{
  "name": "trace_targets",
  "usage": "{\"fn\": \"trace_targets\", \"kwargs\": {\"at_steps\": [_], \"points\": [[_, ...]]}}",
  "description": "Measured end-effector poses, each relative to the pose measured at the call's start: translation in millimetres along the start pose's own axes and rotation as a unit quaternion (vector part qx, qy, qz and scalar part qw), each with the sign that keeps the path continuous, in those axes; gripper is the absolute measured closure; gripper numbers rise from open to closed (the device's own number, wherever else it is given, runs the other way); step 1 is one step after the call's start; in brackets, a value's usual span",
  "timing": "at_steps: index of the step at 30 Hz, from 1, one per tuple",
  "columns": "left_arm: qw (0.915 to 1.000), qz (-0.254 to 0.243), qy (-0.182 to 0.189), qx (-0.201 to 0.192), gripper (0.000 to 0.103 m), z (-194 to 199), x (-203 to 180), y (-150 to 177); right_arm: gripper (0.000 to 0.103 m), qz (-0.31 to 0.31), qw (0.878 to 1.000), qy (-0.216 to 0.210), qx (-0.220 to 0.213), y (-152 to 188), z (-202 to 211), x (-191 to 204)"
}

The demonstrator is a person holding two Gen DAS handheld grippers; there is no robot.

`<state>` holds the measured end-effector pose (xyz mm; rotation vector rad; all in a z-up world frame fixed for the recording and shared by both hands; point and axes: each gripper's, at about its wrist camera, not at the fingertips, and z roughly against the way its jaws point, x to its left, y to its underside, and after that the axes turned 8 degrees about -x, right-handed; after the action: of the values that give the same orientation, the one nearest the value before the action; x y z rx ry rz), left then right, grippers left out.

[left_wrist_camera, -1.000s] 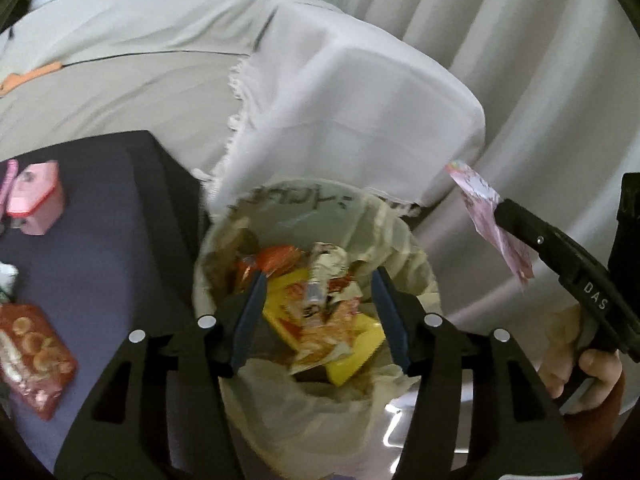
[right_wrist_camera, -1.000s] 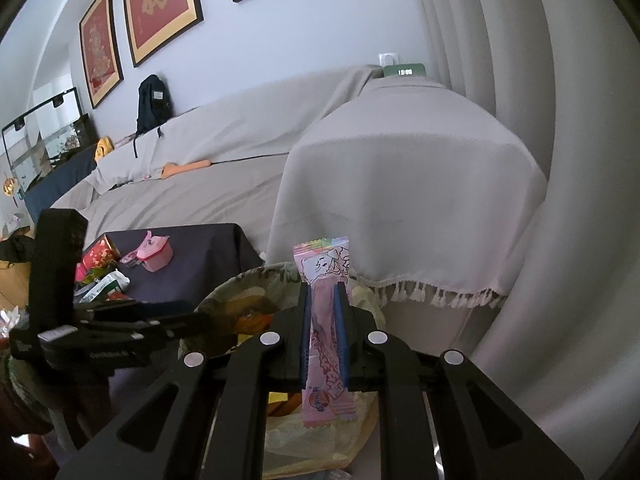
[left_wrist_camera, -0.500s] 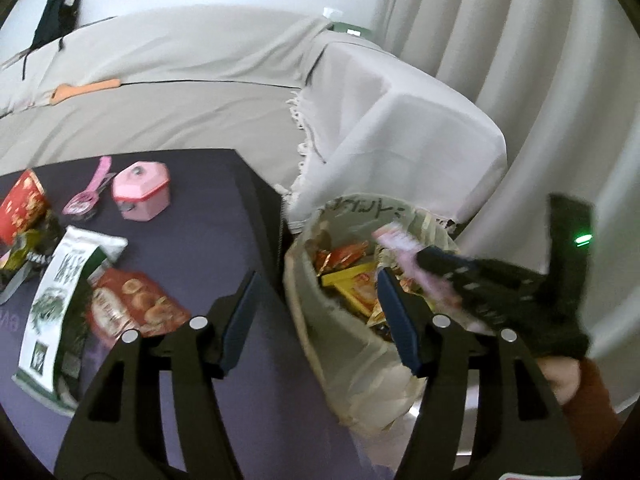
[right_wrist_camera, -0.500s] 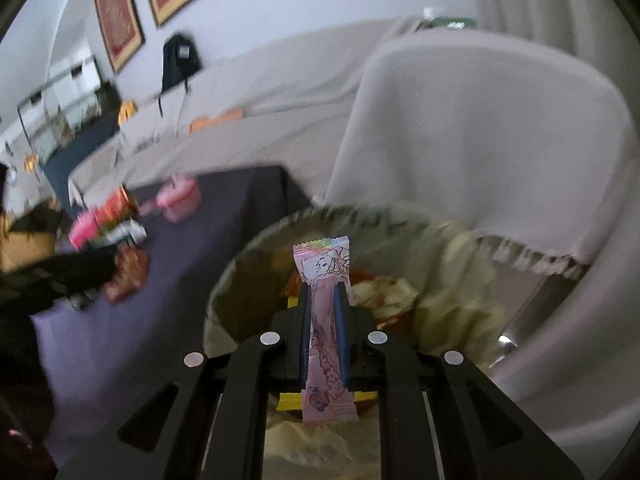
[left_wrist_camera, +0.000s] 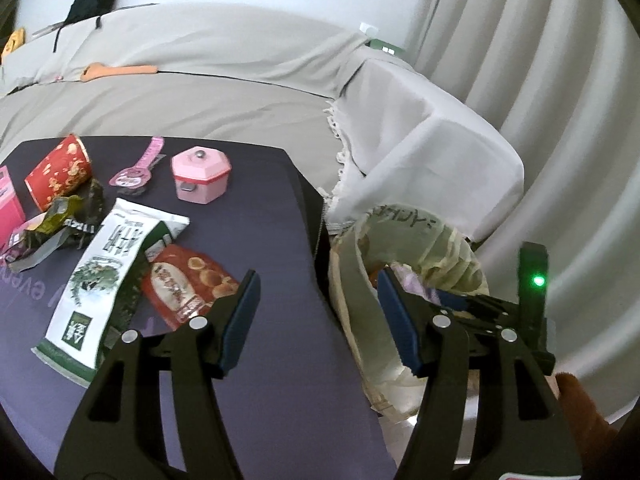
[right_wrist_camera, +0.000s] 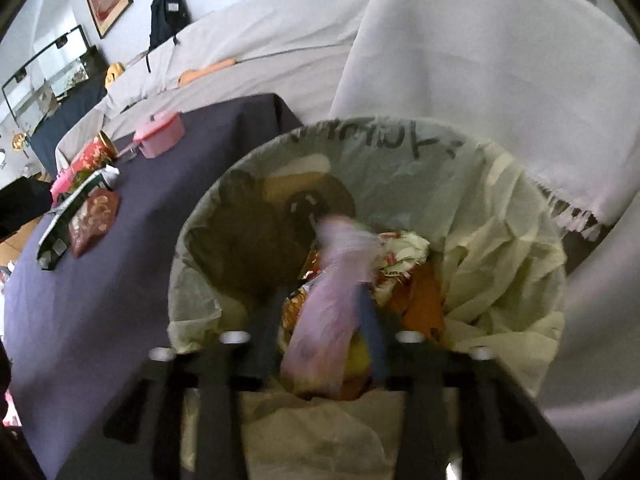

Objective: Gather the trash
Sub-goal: 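Open the right tool over the bin while the left tool withdraws to the table, then grasp the green-and-white milk carton with the left tool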

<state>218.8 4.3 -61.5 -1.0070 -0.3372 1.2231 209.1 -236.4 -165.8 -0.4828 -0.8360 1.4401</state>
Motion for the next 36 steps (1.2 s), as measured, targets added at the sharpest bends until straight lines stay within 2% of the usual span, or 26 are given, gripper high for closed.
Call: {"fn": "trace_targets", "kwargs": {"at_steps": [8, 14, 19, 22, 26, 29, 32, 36], "points": [[0.9991, 0.005, -0.025, -0.033, 0.045, 31, 25, -5, 0.055, 0.000, 1.000, 0.010, -0.028, -6, 28, -2], [0.9945, 0.031, -0.076, -0.066, 0.045, 68, 75, -6, 0.055, -0.001, 0.998, 0.012, -0.064, -17, 49, 5], [0.9868, 0.074, -0.117, -0.083, 0.044, 95, 127, -2, 0.055, -0.017, 0.998, -0.002, -0.067, -27, 53, 14], [0.9840, 0.090, -0.131, -0.080, 0.044, 102, 149, 2, 0.055, -0.006, 0.998, -0.012, -0.068, -30, 53, 28], [0.9822, 0.113, -0.132, -0.071, 0.044, 105, 166, 11, 0.055, 0.014, 0.997, -0.031, -0.065, -31, 48, 53], [0.9850, 0.113, -0.115, -0.060, 0.044, 102, 168, 18, 0.055, 0.027, 0.997, -0.044, -0.056, -29, 40, 70], [0.9911, 0.092, -0.087, -0.041, 0.044, 90, 158, 18, 0.055, 0.040, 0.997, -0.054, -0.045, -28, 31, 85], [0.9966, 0.046, -0.068, -0.009, 0.041, 63, 139, 15, 0.055, 0.056, 0.996, -0.060, -0.033, -27, 19, 105]]}}
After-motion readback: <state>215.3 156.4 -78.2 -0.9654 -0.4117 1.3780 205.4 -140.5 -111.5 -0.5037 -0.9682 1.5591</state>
